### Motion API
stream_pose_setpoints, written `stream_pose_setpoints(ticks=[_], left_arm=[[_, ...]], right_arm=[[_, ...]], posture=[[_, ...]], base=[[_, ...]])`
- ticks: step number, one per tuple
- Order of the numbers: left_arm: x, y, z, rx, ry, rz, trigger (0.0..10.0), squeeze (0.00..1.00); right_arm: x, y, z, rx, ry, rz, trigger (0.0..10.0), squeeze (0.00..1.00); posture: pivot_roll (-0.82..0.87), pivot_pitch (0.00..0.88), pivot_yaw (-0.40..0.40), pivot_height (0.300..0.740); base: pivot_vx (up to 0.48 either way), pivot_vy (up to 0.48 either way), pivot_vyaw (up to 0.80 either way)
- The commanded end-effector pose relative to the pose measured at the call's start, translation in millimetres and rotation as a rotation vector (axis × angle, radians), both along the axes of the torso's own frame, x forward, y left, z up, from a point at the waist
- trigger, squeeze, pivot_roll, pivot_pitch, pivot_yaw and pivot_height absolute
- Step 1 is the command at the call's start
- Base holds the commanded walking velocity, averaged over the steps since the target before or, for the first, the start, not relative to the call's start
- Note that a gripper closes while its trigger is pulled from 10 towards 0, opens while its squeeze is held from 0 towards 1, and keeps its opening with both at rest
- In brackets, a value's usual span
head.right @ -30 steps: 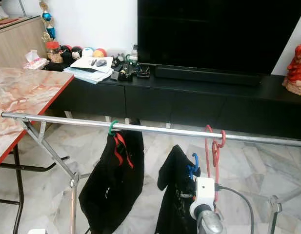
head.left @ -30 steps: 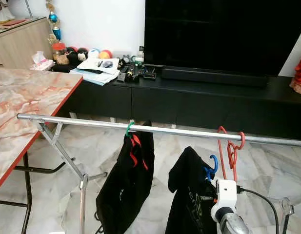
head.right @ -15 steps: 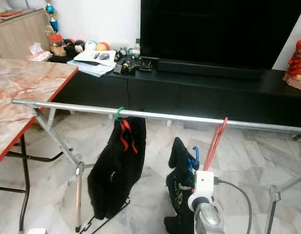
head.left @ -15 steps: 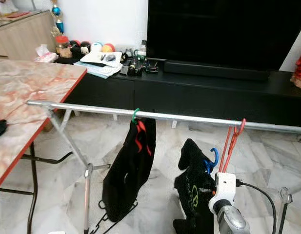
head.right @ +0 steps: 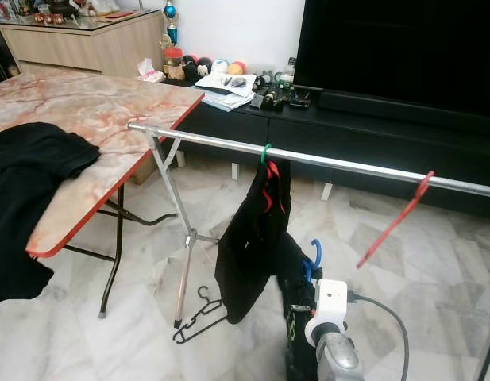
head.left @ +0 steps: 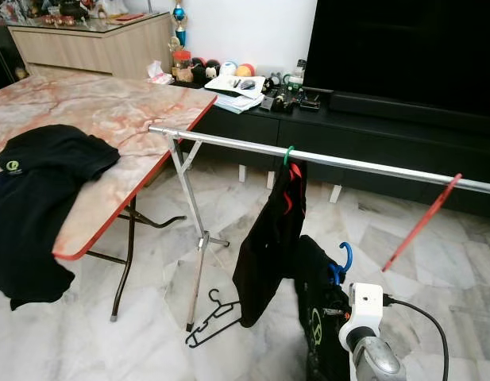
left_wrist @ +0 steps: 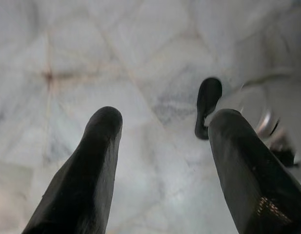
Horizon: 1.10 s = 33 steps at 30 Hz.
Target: Hang hanger
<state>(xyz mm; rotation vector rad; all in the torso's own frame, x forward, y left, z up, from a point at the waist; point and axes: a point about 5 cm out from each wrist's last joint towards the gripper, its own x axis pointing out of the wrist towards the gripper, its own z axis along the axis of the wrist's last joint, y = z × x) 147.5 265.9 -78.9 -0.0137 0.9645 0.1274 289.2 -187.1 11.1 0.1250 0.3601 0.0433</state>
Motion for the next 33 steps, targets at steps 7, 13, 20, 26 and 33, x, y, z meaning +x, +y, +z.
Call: stream_pose_setpoints(ticks=[7,13,20,26,33], left_arm=[[25.3,-33.8,2.5,-0.043,-0.103,-0.064,10.0,0.0],[45.5,-28.3,15.6,-0.007,-0.191,-0.082,10.0,0.0],[83.2,-7.1,53.4,0.074,-0.404,-0.169,10.0,0.0],[126.1,-13.4,103.8,0.135,-0.609,-0.447,10.0,0.0],[148.6,-59.3,132.9,0.127,-0.672,-0.832,10.0,0.0]], right_arm=[[12.0,-20.0,20.5,-0.055,-0.052,-0.032,10.0,0.0],[20.9,-20.8,29.4,-0.113,-0.022,0.028,10.0,0.0],[22.9,-14.8,27.0,-0.207,0.062,0.147,10.0,0.0],[23.7,-17.3,35.1,-0.405,0.086,0.453,10.0,0.0],[25.4,-20.8,62.7,-0.521,0.039,0.737,10.0,0.0]], posture=[[0.08,0.0,-0.025,0.74],[0.07,0.0,-0.004,0.74],[0.08,0.0,-0.006,0.74],[0.11,0.0,-0.02,0.74],[0.12,0.0,-0.052,0.74]], base=[[-0.21,0.0,0.0],[0.0,0.0,0.0],[0.0,0.0,0.0],[0.0,0.0,0.0],[0.0,0.0,0.0]])
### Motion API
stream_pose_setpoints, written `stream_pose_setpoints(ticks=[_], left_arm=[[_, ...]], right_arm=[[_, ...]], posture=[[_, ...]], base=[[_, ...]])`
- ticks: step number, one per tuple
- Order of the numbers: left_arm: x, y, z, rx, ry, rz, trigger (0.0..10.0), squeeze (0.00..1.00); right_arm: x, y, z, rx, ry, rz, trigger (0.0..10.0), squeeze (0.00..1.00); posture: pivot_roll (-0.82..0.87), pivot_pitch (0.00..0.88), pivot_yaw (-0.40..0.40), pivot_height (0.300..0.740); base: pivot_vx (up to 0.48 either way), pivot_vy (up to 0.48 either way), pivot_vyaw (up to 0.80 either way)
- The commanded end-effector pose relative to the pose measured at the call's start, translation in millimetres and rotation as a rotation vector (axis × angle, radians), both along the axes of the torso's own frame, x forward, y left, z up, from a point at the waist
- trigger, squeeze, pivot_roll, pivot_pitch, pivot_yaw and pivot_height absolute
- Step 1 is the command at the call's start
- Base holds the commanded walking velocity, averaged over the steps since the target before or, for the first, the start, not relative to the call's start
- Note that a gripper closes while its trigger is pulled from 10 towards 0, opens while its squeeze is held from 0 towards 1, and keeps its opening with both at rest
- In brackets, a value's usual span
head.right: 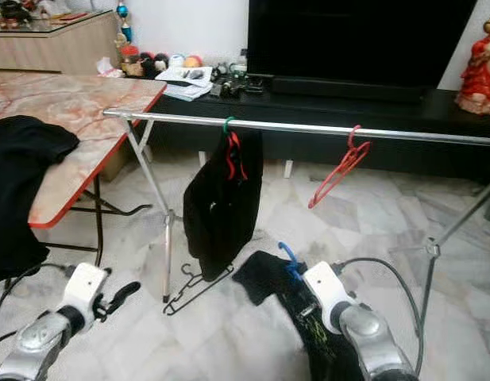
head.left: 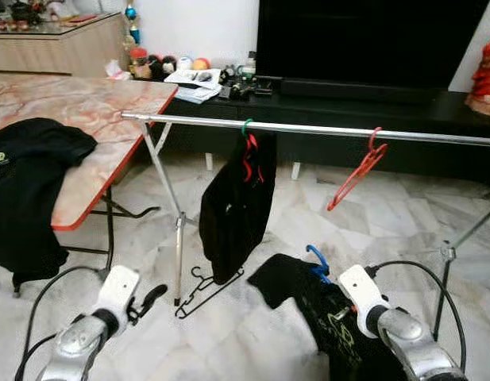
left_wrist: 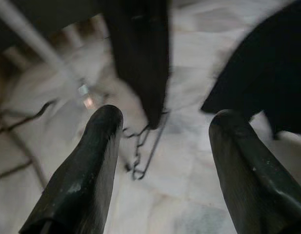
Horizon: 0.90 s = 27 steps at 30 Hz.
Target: Hang hanger
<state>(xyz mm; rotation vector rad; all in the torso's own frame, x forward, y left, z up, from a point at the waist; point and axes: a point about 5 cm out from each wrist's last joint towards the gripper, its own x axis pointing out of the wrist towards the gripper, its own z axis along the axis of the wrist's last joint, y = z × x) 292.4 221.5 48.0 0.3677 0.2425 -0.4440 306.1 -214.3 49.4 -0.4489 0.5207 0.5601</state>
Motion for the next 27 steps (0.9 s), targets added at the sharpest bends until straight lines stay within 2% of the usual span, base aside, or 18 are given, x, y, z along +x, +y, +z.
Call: stream_pose_setpoints(ticks=[1,2,3,4,7,13,18,20,27], left_arm=[[3.7,-14.9,6.1,0.051,0.0,-0.12,10.0,0.0],[5.9,-24.3,9.5,0.077,-0.006,-0.18,10.0,0.0],[7.3,-37.0,13.1,0.138,-0.015,-0.272,10.0,0.0],[7.3,-37.0,13.1,0.138,-0.015,-0.272,10.0,0.0],[8.8,-57.7,18.3,0.18,-0.014,-0.398,10.0,0.0],[9.3,-69.4,23.9,0.174,-0.014,-0.449,10.0,0.0],[7.4,-68.6,18.8,0.204,0.028,-0.463,10.0,0.0],[6.9,-68.8,18.4,0.211,0.033,-0.467,10.0,0.0],[2.9,-83.7,11.5,0.185,0.121,-0.519,10.0,0.0]], right_arm=[[8.5,6.4,24.4,-0.024,-0.071,0.14,10.0,0.0],[6.5,7.3,29.6,-0.028,-0.074,0.201,10.0,0.0],[3.2,9.0,38.4,-0.015,-0.083,0.284,10.0,0.0],[3.2,9.0,38.4,-0.015,-0.083,0.284,10.0,0.0],[-4.4,7.2,57.8,0.016,-0.104,0.395,10.0,0.0],[-20.8,-2.9,65.9,0.007,-0.067,0.487,10.0,0.0],[-29.2,-12.2,81.6,0.008,-0.084,0.511,10.0,0.0],[-29.9,-12.3,84.7,0.013,-0.089,0.515,10.0,0.0],[-30.4,-5.2,116.4,0.066,-0.166,0.58,10.0,0.0]], posture=[[0.12,0.0,-0.052,0.74],[0.12,0.0,-0.055,0.74],[0.12,0.0,-0.056,0.74],[0.12,0.0,-0.056,0.74],[0.11,0.0,-0.056,0.74],[0.09,0.0,-0.048,0.74],[0.08,0.0,-0.044,0.74],[0.08,0.0,-0.044,0.74],[0.07,0.0,-0.055,0.74]], base=[[0.0,0.0,0.0],[0.0,0.0,0.0],[0.0,0.0,0.0],[0.0,0.0,0.0],[0.0,0.0,0.0],[0.0,0.0,0.0],[0.0,0.0,0.0],[0.0,0.0,0.0],[0.0,0.0,0.0]])
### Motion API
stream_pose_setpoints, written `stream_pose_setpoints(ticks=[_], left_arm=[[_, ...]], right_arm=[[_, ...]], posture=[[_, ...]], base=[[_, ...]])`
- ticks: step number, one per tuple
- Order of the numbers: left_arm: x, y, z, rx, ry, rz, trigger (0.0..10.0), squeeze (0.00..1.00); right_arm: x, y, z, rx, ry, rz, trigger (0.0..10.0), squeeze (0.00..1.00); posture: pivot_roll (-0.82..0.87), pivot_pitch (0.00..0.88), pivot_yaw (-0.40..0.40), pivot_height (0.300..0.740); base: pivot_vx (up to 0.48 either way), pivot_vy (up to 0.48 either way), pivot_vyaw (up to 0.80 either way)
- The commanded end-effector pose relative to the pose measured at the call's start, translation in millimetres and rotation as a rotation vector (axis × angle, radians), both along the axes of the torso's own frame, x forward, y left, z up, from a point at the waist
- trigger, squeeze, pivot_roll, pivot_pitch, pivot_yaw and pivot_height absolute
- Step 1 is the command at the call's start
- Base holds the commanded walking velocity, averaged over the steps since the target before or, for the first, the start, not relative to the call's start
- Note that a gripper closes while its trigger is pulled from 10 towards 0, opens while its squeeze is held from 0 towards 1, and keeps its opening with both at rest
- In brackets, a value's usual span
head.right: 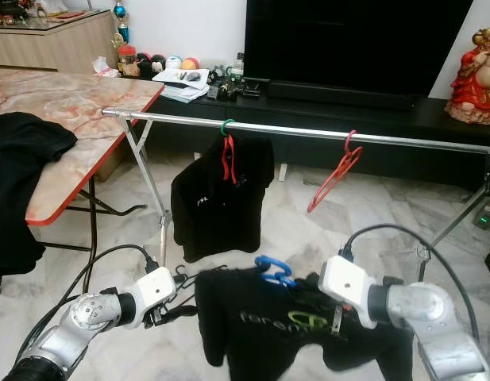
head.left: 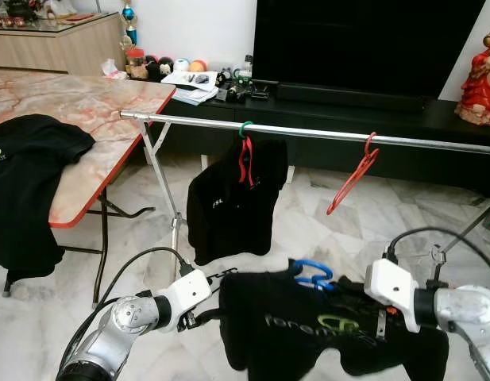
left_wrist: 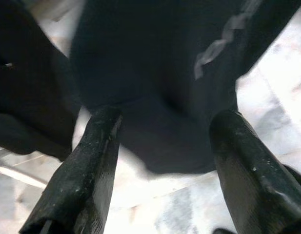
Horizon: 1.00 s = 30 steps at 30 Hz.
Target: Hang hanger
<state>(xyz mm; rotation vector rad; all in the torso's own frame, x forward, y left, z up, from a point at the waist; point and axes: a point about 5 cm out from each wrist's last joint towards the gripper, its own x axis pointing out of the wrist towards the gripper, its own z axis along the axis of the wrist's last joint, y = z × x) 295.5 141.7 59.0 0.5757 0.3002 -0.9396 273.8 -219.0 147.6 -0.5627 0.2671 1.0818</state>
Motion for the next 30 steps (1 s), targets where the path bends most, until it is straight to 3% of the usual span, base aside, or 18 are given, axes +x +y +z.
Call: stream_pose_setpoints(ticks=[1,12,16,24,30], left_arm=[[0.3,-4.5,-0.2,0.018,0.004,-0.018,10.0,0.0],[8.4,-4.8,1.5,0.017,-0.038,0.076,10.0,0.0],[6.8,2.3,9.5,-0.02,-0.034,0.089,10.0,0.0],[3.0,16.4,10.1,0.006,-0.023,0.105,10.0,0.0],[6.4,13.2,9.9,0.004,-0.041,0.134,10.0,0.0]], right_arm=[[1.3,-0.2,19.5,0.016,-0.058,0.026,10.0,0.0],[-6.1,1.8,28.5,0.03,-0.052,0.066,10.0,0.0],[-6.9,1.2,23.4,0.013,-0.031,0.059,10.0,0.0],[-6.8,5.9,21.7,0.006,-0.017,0.08,10.0,0.0],[-8.0,6.7,25.9,0.01,-0.024,0.096,10.0,0.0]], posture=[[0.07,0.0,-0.056,0.74],[0.05,0.0,-0.068,0.74],[0.06,0.0,-0.069,0.74],[0.06,0.0,-0.071,0.74],[0.05,0.0,-0.07,0.74]], base=[[0.0,0.0,0.0],[0.0,0.0,0.0],[0.0,0.0,0.0],[0.0,0.0,0.0],[0.0,0.0,0.0]])
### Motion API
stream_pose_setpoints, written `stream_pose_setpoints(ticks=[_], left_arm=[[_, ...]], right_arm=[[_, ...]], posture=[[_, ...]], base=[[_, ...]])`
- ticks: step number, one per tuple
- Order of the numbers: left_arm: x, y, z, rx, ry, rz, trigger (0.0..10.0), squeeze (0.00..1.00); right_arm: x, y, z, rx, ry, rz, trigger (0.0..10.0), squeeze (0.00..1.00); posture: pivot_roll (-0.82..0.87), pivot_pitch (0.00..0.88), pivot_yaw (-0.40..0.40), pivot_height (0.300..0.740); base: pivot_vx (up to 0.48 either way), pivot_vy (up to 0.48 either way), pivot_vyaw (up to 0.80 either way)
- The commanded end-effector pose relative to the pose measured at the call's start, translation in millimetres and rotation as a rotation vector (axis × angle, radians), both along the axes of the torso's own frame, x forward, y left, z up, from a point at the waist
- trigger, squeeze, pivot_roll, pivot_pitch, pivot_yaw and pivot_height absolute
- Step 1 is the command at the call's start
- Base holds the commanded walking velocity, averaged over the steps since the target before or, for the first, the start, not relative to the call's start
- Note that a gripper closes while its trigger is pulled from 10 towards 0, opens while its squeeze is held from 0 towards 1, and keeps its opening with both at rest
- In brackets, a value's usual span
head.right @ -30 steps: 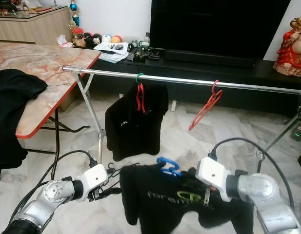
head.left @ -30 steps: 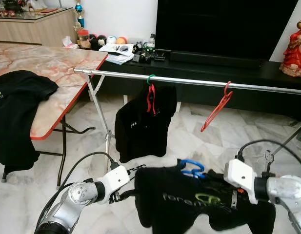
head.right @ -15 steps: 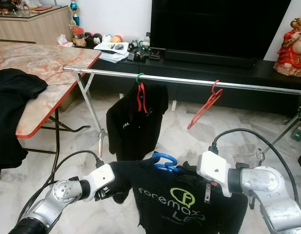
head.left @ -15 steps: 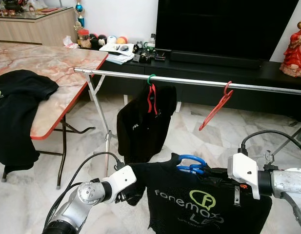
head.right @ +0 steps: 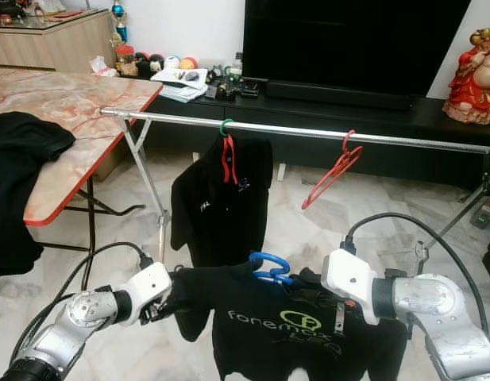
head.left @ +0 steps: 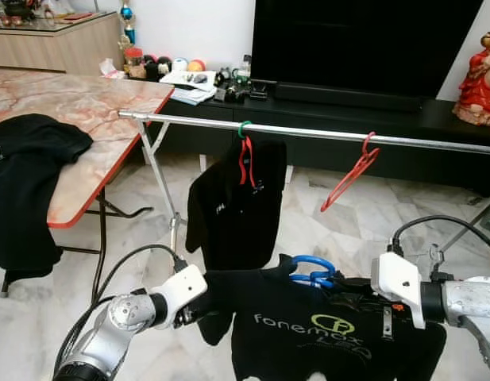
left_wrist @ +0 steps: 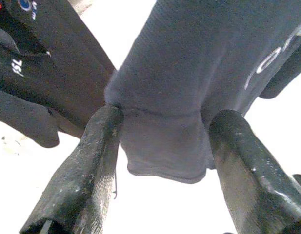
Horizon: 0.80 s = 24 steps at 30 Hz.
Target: Hang hanger
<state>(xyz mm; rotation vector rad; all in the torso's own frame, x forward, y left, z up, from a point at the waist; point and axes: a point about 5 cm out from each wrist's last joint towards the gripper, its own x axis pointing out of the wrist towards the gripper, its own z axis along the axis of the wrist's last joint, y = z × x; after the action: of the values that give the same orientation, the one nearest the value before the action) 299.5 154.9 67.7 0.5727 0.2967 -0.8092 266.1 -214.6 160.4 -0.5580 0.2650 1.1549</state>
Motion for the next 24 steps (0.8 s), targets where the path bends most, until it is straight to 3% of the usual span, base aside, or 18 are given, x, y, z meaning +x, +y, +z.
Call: stream_pose_setpoints(ticks=[1,11,12,13,14,15,24], left_arm=[[2.4,0.0,1.1,0.0,0.0,0.013,10.0,0.0],[5.4,-16.5,-8.2,-0.059,0.048,0.028,10.0,0.0],[5.8,-17.7,-8.5,-0.058,0.049,0.026,8.0,0.0],[6.0,-18.4,-8.8,-0.056,0.049,0.026,8.0,0.0],[6.2,-18.6,-9.0,-0.055,0.049,0.027,2.7,0.0],[6.2,-18.8,-9.1,-0.054,0.053,0.025,0.0,0.0],[2.6,-4.3,-13.6,0.004,0.075,0.019,0.0,0.0]], right_arm=[[-0.2,2.4,13.1,0.005,-0.045,0.028,10.0,0.0],[-4.0,3.5,20.4,0.039,-0.058,0.039,10.0,0.0],[-3.7,2.6,20.7,0.037,-0.06,0.034,10.0,0.0],[-3.5,2.0,20.8,0.036,-0.061,0.031,10.0,0.0],[-3.4,1.7,20.7,0.034,-0.061,0.029,10.0,0.0],[-3.2,1.3,20.4,0.032,-0.061,0.027,10.0,0.0],[-1.8,2.7,17.2,0.023,-0.053,0.021,10.0,0.0]], posture=[[0.05,0.0,-0.07,0.74],[0.02,0.0,-0.063,0.74],[0.02,0.0,-0.064,0.74],[0.02,0.0,-0.064,0.74],[0.02,0.0,-0.065,0.74],[0.02,0.0,-0.068,0.74],[0.04,0.0,-0.073,0.74]], base=[[0.0,0.0,0.0],[0.0,0.0,0.0],[0.0,0.0,0.0],[0.0,0.0,0.0],[0.0,0.0,0.0],[0.0,0.0,0.0],[0.0,0.0,0.0]])
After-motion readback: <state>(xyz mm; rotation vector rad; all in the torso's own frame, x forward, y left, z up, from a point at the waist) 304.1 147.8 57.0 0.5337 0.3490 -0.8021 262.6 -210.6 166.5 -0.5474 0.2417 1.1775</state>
